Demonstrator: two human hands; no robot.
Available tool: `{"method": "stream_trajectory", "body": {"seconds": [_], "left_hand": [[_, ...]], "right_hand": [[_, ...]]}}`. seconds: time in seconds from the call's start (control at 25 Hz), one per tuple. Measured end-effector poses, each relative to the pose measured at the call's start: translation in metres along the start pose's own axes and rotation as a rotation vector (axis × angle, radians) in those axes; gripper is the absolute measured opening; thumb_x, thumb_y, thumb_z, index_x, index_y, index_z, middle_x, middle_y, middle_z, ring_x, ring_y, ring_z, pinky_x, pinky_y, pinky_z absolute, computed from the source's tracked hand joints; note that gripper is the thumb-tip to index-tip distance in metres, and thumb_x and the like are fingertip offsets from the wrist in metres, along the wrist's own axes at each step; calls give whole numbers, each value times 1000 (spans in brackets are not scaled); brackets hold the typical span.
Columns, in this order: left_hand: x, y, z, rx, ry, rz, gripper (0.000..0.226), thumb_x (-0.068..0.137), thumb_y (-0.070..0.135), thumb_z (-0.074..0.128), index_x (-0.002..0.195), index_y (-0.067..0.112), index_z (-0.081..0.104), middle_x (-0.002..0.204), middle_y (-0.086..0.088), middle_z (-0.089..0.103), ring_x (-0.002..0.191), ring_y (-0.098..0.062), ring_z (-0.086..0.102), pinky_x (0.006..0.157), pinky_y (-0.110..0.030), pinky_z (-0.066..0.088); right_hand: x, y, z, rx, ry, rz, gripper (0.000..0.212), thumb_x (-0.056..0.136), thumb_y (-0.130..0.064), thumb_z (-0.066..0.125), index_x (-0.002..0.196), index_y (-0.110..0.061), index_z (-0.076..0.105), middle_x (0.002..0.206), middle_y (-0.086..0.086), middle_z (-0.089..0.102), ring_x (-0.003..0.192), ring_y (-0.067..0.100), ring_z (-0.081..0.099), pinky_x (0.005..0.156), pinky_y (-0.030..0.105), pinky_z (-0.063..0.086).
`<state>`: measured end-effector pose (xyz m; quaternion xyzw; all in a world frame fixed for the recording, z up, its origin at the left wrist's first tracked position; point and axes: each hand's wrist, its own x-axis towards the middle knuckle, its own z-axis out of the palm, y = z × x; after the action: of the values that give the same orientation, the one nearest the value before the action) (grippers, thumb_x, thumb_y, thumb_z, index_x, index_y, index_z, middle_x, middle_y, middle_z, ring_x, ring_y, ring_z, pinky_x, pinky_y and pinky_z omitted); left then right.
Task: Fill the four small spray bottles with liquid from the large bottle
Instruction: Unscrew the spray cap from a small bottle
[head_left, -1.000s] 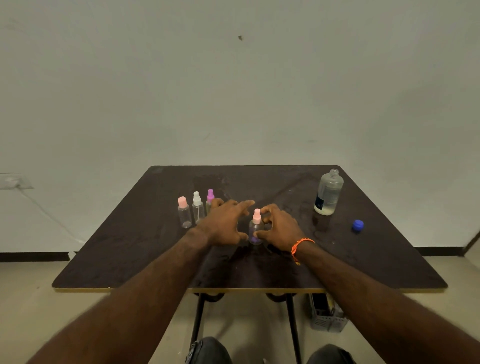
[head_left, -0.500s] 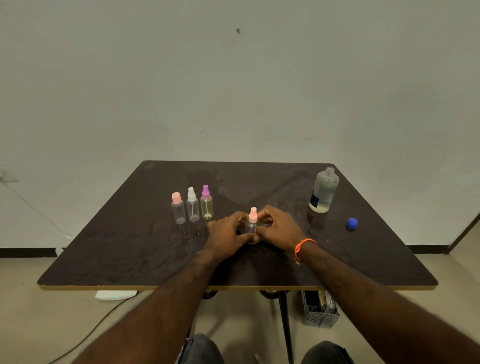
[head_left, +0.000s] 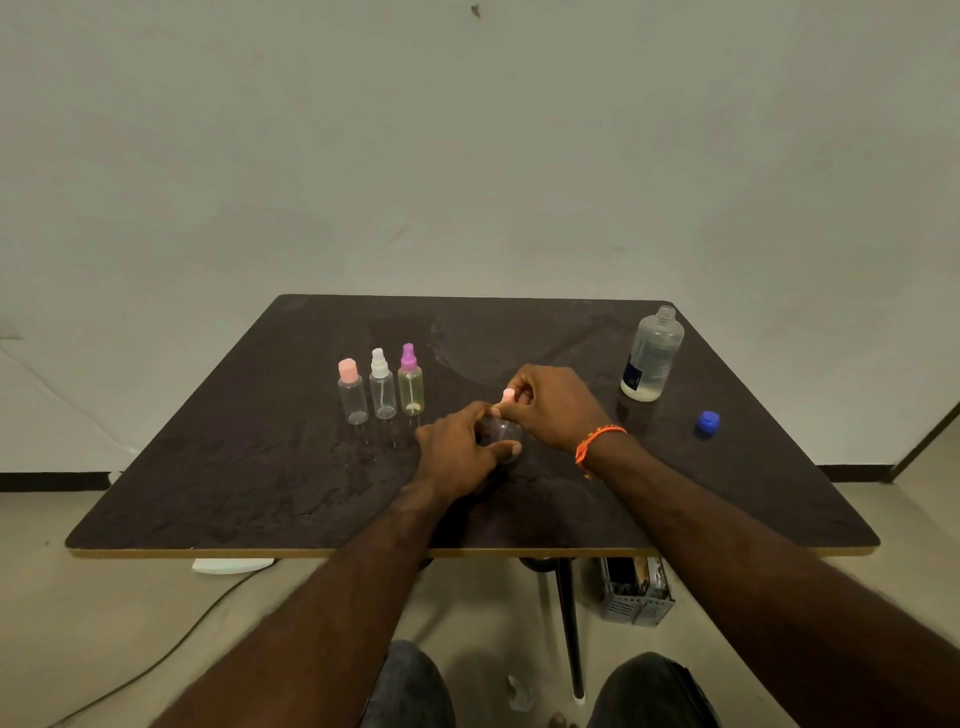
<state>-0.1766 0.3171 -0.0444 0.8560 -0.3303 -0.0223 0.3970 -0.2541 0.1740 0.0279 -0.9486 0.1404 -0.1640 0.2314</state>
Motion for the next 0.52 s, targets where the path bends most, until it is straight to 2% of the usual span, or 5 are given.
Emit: {"method": "stream_trajectory", "body": {"seconds": [0.2,0.28,0.36,0.48,0.52], "left_hand": [[-1,5,-1,31,2,2,51,86,52,78,130,33,62,107,13,72,107,-11,63,94,-34,22],[-1,5,-1,43,0,2,52,86,54,77,132,34,61,110,12,73,109,-11,64,96,-35,26],[-1,4,-2,45,-6,1,52,86,54,76,132,33,62,110,12,73,110,-11,64,99,-38,30],[-1,3,-2,49,5,11,52,87,54,75,132,32,63,106,14,72,111,-12,65,99,-39,32],[-1,4,-3,53,4,13,54,87,54,75,134,32,62,108,12,72,112,-13,64,99,-39,32]], "right_hand": [[7,-2,-12,-65,-141,-83,14,88,-19,69,101,-14,73,99,1,73,86,14,65,80,36,56],[9,-5,-18,-82,-230,-135,26,87,-10,65,113,-14,70,114,1,71,98,16,65,87,34,55],[8,-9,-20,-61,-263,-130,39,87,-13,66,126,-15,62,120,-1,67,104,16,63,90,31,52],[9,-14,-15,-135,-185,-91,29,89,-35,68,112,-17,63,102,-2,66,92,17,61,80,32,52],[9,-15,-13,-163,-166,-89,21,90,-33,66,103,-17,65,97,-2,66,89,18,61,78,35,53]]}}
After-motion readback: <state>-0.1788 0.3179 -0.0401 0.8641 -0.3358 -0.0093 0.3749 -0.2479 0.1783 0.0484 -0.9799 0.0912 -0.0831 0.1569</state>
